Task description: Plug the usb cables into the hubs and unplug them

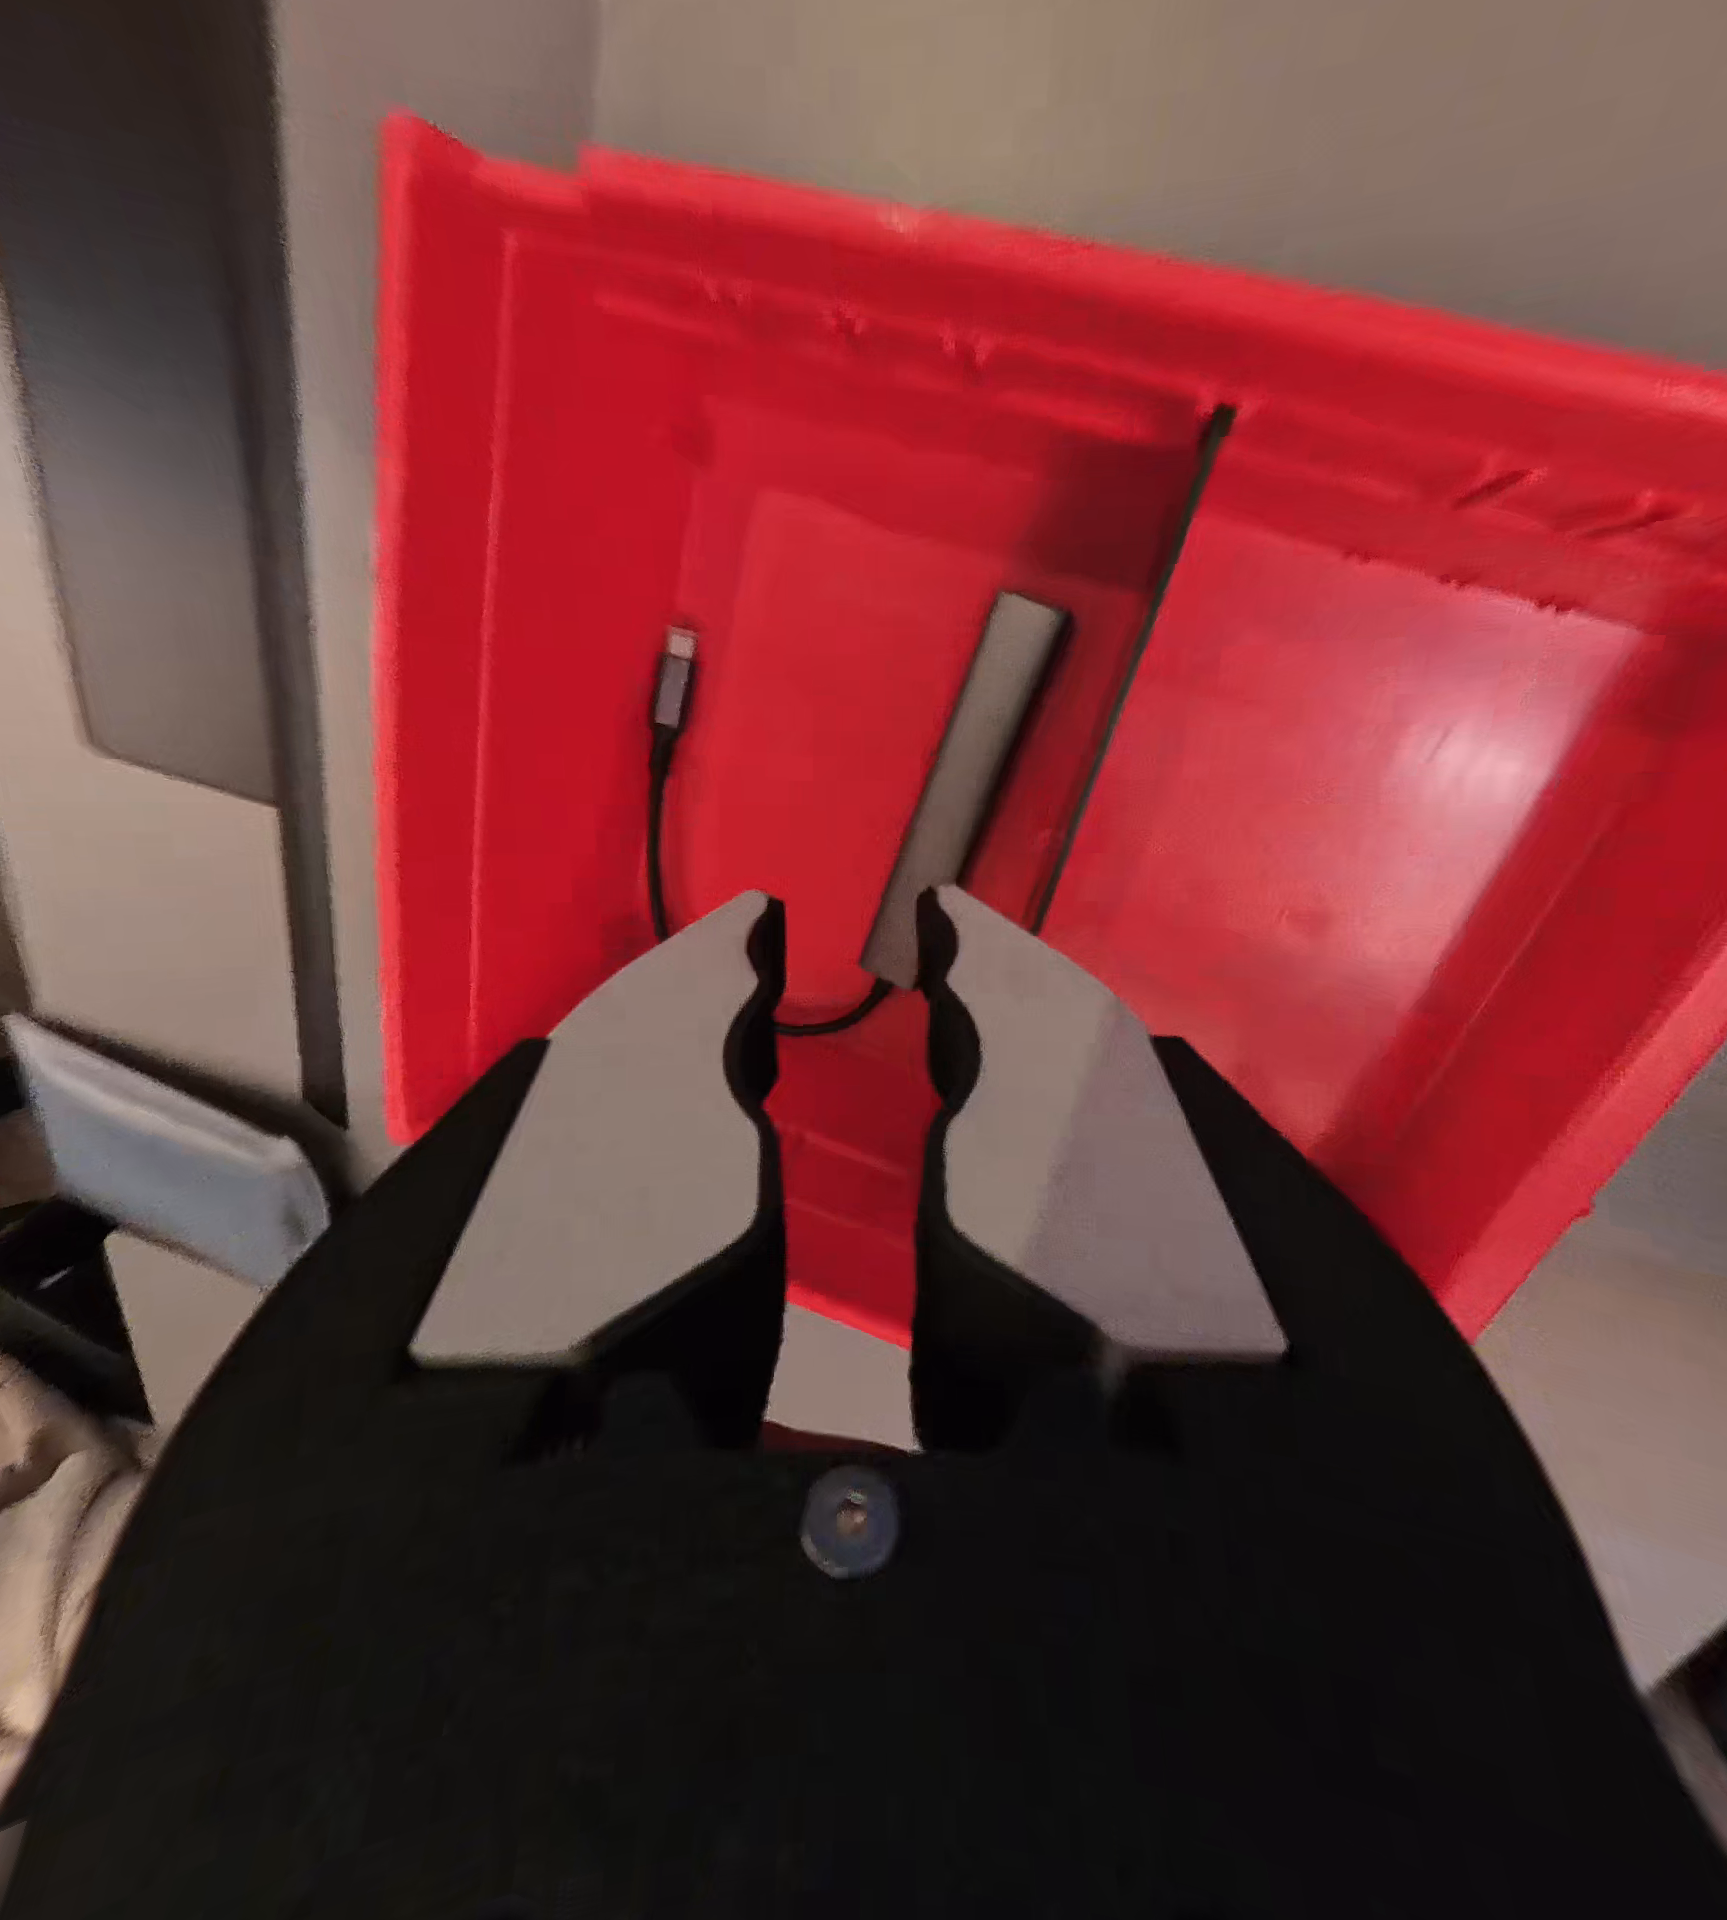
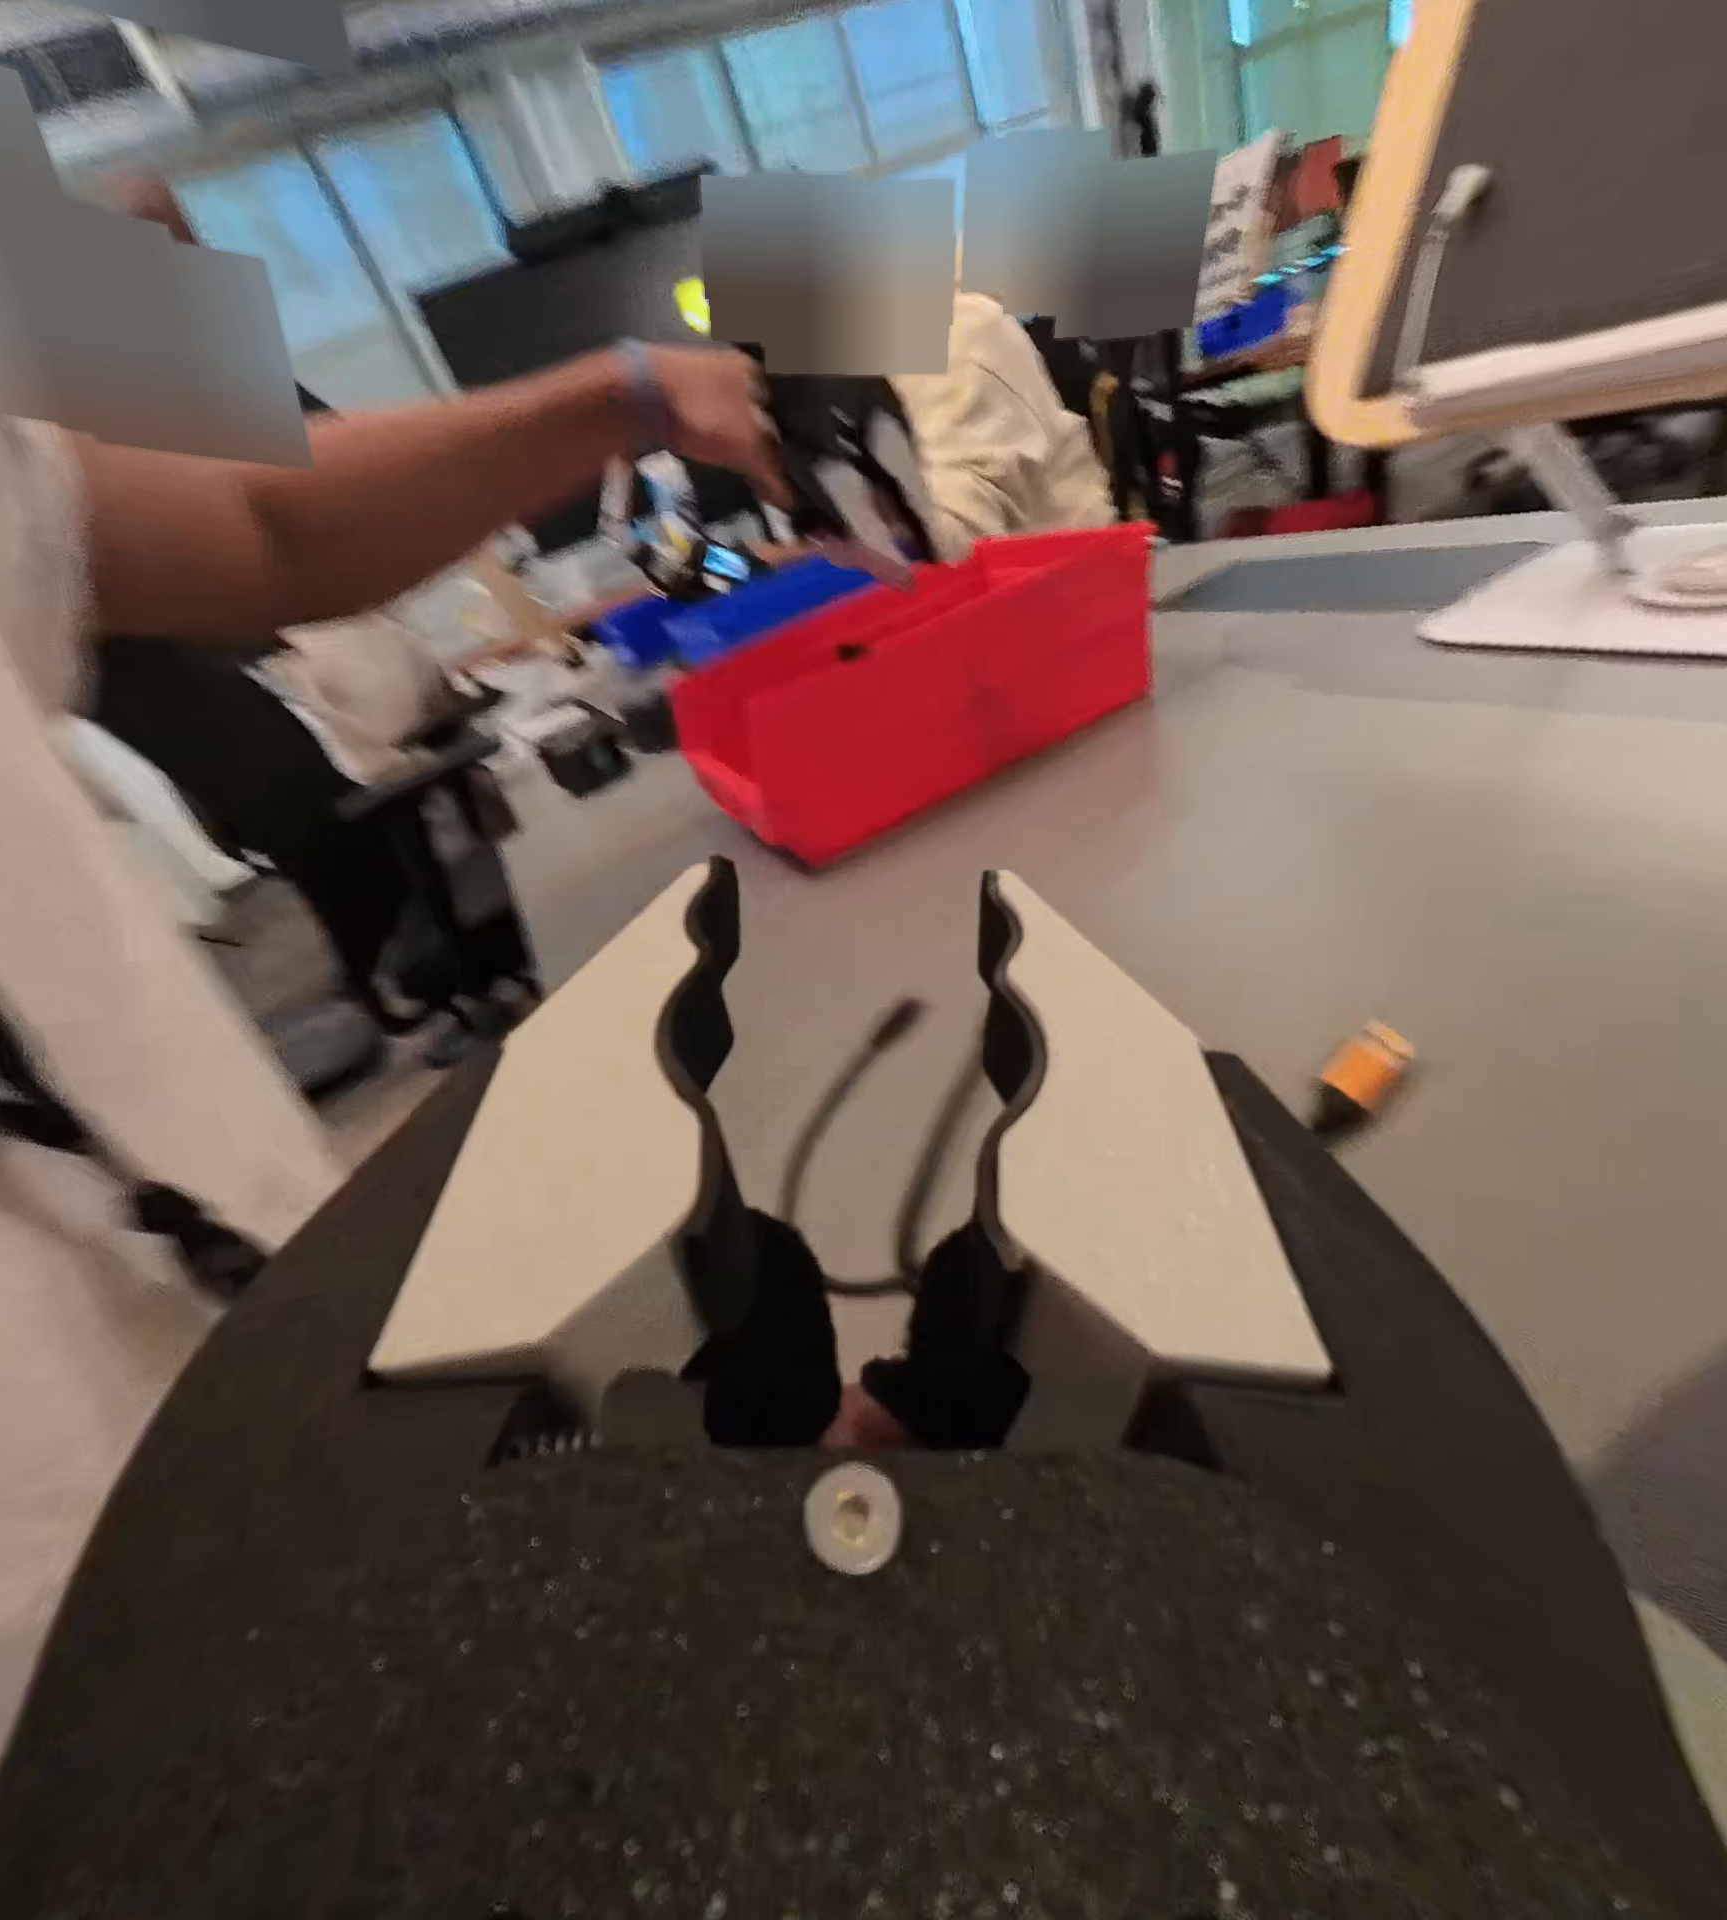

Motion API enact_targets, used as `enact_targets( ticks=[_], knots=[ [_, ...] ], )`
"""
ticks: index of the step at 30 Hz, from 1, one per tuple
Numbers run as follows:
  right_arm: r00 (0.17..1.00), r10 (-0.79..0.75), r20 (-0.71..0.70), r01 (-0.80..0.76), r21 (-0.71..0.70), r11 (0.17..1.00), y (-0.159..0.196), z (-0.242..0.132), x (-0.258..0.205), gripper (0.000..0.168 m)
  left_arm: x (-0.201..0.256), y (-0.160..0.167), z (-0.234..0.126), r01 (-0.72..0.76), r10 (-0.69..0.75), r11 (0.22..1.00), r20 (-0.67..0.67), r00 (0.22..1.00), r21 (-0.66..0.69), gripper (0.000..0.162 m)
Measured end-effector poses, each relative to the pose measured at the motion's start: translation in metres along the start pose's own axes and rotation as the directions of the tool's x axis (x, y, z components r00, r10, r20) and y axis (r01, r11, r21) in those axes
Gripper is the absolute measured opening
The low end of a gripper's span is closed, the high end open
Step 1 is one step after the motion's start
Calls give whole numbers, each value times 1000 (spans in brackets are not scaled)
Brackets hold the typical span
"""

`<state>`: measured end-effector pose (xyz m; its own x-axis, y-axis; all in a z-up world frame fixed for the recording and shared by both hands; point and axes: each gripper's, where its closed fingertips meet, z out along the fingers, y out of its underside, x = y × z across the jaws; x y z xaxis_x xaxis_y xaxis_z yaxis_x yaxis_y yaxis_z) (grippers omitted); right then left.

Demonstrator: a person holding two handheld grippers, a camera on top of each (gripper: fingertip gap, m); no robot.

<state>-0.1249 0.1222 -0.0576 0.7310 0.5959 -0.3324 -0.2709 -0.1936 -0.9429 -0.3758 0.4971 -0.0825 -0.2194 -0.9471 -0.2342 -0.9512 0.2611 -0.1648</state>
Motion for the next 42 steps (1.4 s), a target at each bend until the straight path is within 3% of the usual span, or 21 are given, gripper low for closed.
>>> enact_targets(
  ticks=[2, 6, 8, 13, 16, 20, 24, 25, 32, 37, 42],
  knots=[
    [998, -1, 59, 1, -8, 1000, -10, 9, -14, 43, -7, 13, 16, -68, 63, 994, -54, 997, -86, 25],
    [992, -120, 36, 124, -118, 985, -6, 26, -7, 44, -7, 40, 44, -224, 180, 950, -201, 963, -219, 24],
    [995, -88, 44, 93, -135, 987, -5, 33, 0, 44, -4, 47, 57, -256, 180, 934, -291, 940, -248, 24],
    [995, 77, 59, -71, -96, 993, -8, 46, 15, 45, 7, 52, 85, -274, 143, 931, -447, 883, -243, 25],
    [992, 108, 62, -102, -93, 990, -7, 49, 18, 45, 13, 56, 89, -284, 124, 925, -504, 855, -255, 26],
    [990, 113, 79, -103, -122, 987, -1, 50, 16, 46, 23, 35, 84, -235, 112, 957, -529, 841, -170, 27],
    [989, 117, 90, -104, -145, 984, 7, 50, 16, 46, 23, 45, 95, -309, 164, 919, -479, 863, -243, 35],
    [989, 119, 92, -105, -148, 983, 8, 50, 16, 46, 22, 45, 97, -317, 178, 917, -462, 869, -243, 24],
    [989, 118, 93, -106, -130, 986, 6, 46, 13, 46, 19, 44, 100, -304, 193, 914, -375, 907, -267, 22],
    [991, 101, 88, -89, -136, 987, 6, 44, 10, 45, -3, 32, 91, -275, 240, 930, -163, 957, -246, 22],
    [999, 48, -18, -51, -167, 985, 9, 46, 28, 43, -22, 5, 38, -250, 282, 941, 122, 952, -229, 21]
  ],
)
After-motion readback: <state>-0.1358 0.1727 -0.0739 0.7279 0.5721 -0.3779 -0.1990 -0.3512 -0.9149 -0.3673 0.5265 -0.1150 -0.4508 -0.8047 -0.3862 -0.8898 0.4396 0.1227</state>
